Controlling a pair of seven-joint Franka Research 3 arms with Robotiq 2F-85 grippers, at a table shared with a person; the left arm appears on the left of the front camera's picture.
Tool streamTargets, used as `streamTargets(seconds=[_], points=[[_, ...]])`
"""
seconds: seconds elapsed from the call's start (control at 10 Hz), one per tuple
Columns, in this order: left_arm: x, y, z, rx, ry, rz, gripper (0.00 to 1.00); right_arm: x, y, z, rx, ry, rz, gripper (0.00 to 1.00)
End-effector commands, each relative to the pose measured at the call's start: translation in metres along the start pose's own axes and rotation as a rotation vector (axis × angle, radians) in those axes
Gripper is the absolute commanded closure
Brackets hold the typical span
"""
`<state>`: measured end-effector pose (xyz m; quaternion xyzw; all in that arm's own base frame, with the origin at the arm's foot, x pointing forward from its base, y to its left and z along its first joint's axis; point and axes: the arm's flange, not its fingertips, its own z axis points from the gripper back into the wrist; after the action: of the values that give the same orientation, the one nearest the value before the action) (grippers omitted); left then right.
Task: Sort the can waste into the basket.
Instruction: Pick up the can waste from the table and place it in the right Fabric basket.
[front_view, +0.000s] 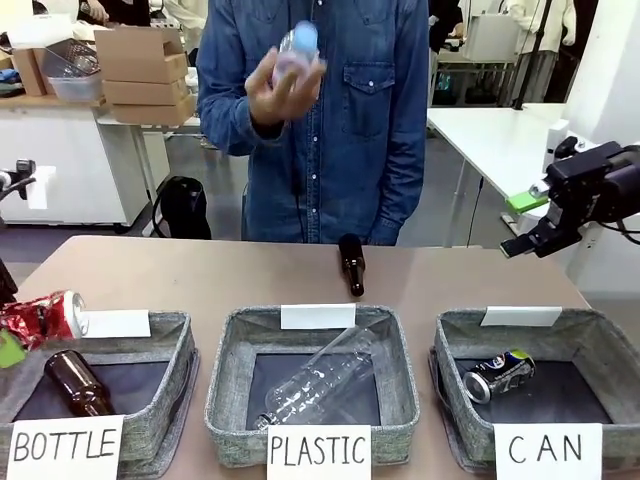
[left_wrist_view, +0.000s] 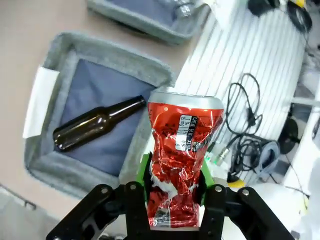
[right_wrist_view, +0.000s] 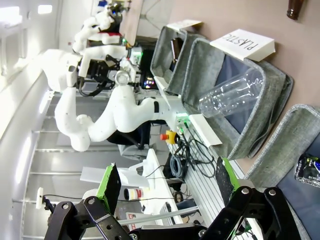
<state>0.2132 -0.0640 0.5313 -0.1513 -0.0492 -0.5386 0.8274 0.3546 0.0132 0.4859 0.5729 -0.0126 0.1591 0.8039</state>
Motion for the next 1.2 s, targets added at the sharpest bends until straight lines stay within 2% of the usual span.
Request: streamTargets(seconds=[0.0,0.1,0.2,0.3,0.4,0.5,0.6,0.8,0.9,1.1], points=[[0.008,0.000,-0.001,0.023,-0.001,0.062,1.00,-0.002,0.000,0.002,0.003,0.011,0.019,0.00],[0.008,0.000,-0.001,0.023,-0.001,0.062,1.00,-0.002,0.000,0.002,0.003,0.011,0.019,0.00],[0.002,0.003,0.000,0.016,0.001,0.036,0.58,-0.002,0.000,0.002,0.003,0.011,0.019,0.00],[0.025,-0.004,0.004,0.084,0.005,-0.025,0.58,-0.002,0.000,0.002,0.003,0.011,0.019,0.00],[0.056,-0.002,0.007,0.099,-0.030,-0.167,0.58,-0.002,0.000,0.002,0.003,0.011,0.019,0.00],[0.083,0.006,0.010,0.095,0.036,-0.221,0.58,-0.002,0.000,0.002,0.003,0.011,0.019,0.00],[0.085,0.011,0.018,0.091,0.056,-0.286,0.58,-0.002,0.000,0.002,0.003,0.011,0.019,0.00],[0.014,0.005,0.041,0.107,0.180,-0.242,0.58,-0.002,0.000,0.002,0.003,0.011,0.019,0.00],[-0.028,-0.010,0.042,0.094,0.286,-0.215,0.58,-0.002,0.000,0.002,0.003,0.011,0.019,0.00],[-0.064,-0.032,0.037,0.114,0.280,-0.192,0.58,-0.002,0.000,0.002,0.003,0.011,0.019,0.00]])
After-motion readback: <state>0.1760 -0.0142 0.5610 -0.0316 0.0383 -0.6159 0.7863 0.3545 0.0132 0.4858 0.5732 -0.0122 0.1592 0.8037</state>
